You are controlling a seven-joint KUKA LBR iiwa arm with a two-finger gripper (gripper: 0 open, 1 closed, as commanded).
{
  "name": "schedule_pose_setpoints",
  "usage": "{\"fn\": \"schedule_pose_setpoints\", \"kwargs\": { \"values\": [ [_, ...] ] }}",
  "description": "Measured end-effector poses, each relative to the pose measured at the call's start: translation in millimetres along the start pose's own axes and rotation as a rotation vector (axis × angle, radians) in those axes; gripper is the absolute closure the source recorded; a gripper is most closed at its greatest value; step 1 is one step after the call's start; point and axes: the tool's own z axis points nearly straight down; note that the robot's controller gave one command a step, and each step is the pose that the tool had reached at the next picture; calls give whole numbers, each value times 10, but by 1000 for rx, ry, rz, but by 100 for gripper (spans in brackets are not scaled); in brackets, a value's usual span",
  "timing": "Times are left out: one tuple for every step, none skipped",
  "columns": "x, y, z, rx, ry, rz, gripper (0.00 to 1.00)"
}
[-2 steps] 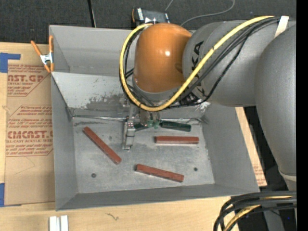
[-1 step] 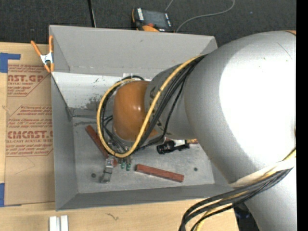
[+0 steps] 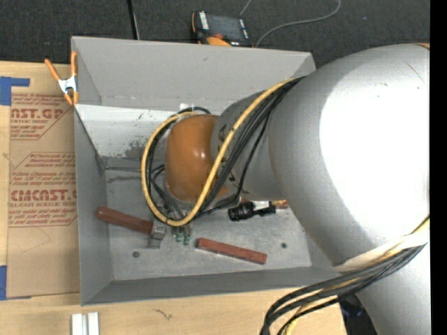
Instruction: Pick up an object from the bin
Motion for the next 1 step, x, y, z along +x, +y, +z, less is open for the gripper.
{"fn": "schedule_pose_setpoints", "kwargs": {
  "values": [
    [-276, 348, -8, 0, -3, -116, 100]
  ]
}}
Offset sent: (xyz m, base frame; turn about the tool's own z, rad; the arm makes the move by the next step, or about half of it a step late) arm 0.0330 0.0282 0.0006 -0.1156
